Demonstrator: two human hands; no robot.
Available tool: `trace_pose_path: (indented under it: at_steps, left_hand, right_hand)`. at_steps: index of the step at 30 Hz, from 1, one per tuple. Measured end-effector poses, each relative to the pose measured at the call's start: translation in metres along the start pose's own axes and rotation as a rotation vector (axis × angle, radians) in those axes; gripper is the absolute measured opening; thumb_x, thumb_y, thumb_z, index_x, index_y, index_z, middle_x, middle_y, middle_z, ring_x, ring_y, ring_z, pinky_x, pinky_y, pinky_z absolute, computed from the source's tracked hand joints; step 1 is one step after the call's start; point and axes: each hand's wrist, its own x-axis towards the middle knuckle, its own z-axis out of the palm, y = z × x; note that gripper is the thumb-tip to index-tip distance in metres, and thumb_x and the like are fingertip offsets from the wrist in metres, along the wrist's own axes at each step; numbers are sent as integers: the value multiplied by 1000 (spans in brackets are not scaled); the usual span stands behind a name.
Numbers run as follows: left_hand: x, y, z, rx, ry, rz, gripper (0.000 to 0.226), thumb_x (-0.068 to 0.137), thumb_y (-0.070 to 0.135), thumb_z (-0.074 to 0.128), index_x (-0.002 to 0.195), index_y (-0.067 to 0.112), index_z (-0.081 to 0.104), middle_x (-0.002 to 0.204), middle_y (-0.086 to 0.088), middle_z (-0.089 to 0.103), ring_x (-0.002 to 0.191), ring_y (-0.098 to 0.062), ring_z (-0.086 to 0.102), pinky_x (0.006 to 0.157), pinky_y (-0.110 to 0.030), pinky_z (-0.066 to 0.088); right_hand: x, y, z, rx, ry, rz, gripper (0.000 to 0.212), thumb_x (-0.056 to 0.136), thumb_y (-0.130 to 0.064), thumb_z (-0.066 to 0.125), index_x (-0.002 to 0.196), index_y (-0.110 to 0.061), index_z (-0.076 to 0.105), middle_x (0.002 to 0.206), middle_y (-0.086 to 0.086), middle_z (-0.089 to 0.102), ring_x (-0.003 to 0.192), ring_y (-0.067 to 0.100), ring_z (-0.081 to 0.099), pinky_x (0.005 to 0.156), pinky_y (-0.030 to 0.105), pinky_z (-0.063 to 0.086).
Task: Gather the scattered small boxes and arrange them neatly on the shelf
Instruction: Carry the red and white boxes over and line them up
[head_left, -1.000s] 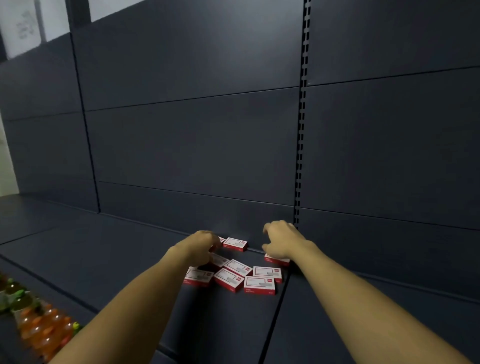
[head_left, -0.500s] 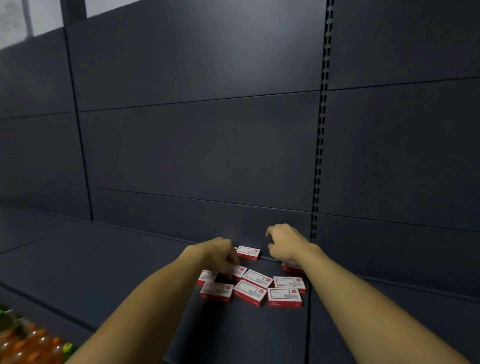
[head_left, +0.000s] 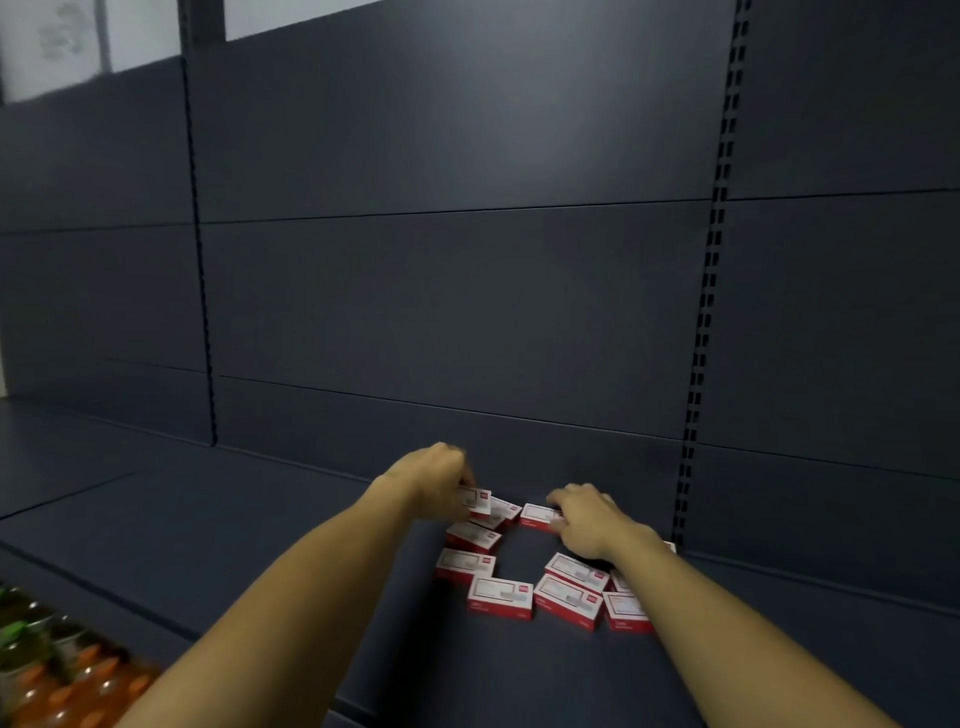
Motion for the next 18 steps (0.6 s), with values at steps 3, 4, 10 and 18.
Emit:
trace_pose_path:
  at_steps: [3,4,10,18]
  left_hand:
    - [-5,-13,7,14,4,0,26,84,39,74,105,24,74,110,5,62,90,-15,61,71,-30,52]
    - [-6,-18,8,14,3,-2,27,85,40,73,106,24,74,110,5,61,90,-14,60,70,-29,51]
    - [-9,-37,12,0,27,-17,31,87,45,72,107,22,73,112,4,61,92,-13,60,72,-28,52]
    - [-6,-41,15,-20,37,9,36,86,44,73,113,21,73,114,4,59,96,-14,60,79,-30,55]
  right_hand:
    - [4,-6,10,-19,-35,6,41,101,-34,50,136,-14,54,136,8,50,127,27,44,107,42,37]
    - [5,-9,12,-14,-30,9,40,101,-35,50,134,-13,55,135,8,49,126,27,44,107,42,38]
    - [11,-16,14,24,20,28,26,93,-34,65,108,-13,62,121,6,52,113,25,50,98,39,45]
    - [13,-16,9,103,-1,124,30,86,-25,75,111,-20,60,116,3,59,99,20,60,89,37,54]
